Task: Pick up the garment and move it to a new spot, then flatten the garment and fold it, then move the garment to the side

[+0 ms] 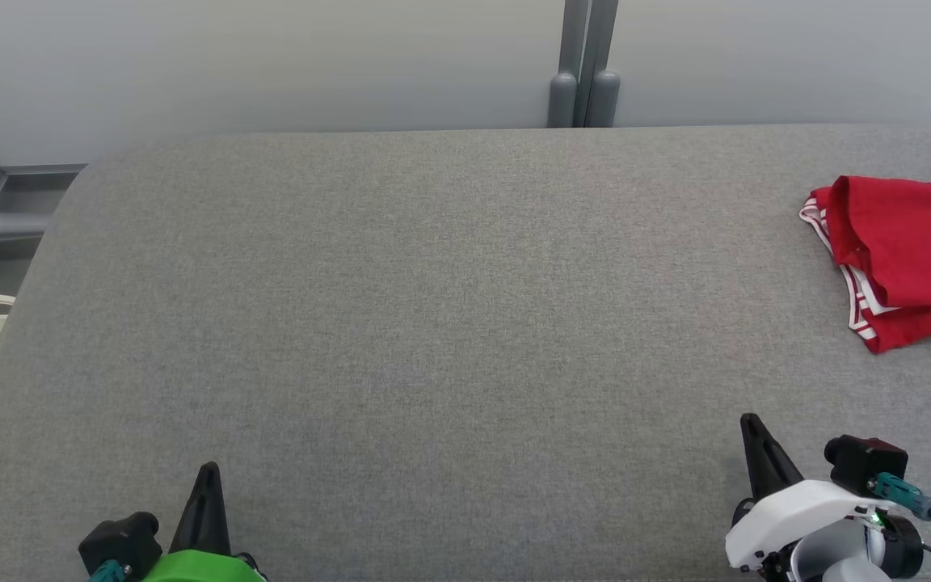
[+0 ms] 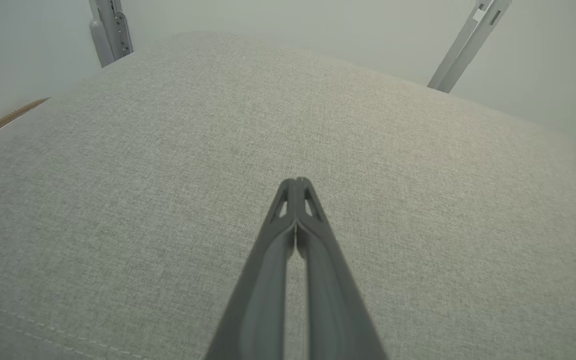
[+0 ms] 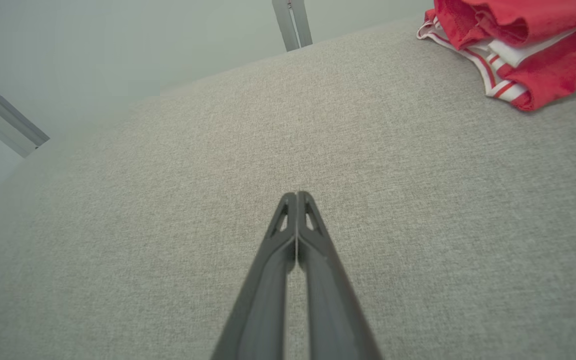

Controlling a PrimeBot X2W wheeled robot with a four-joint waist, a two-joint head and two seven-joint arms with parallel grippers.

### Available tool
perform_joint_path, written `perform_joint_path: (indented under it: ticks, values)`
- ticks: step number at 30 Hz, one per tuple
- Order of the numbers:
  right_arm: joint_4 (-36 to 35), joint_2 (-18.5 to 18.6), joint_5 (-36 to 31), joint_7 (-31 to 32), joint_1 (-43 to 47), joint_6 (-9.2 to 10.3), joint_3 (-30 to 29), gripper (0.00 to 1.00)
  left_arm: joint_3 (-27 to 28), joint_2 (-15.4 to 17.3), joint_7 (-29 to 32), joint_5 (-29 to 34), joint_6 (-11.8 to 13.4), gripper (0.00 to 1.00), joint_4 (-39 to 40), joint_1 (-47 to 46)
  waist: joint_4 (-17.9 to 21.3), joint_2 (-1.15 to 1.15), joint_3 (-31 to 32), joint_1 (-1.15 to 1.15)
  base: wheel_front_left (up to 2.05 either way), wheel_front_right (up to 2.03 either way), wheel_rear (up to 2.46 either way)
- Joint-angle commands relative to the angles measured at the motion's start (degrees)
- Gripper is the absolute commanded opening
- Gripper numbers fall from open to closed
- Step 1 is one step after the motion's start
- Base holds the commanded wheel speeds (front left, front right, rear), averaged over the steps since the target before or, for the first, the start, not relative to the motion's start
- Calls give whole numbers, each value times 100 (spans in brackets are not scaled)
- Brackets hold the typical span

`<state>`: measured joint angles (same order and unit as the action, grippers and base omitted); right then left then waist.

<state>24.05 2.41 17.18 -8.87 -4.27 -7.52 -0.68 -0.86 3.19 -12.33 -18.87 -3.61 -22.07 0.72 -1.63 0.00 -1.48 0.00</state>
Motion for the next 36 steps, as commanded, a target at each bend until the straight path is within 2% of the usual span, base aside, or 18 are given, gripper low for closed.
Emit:
perform_joint_path:
  ticks: [1,18,36]
  values:
    - [-183,20,335,52,-17,0,-48,0,34,21,63,-326,-46,0,141,-131,3,0,2,0,0,0,0]
    - [-658,30,2097,351,206,1,-225,0,84,10,501,-2031,-131,0,352,-247,28,0,24,0,0,0,0]
    - [-991,38,3460,609,351,2,-386,0,144,2,864,-3350,-201,0,495,-351,51,0,45,0,0,0,0]
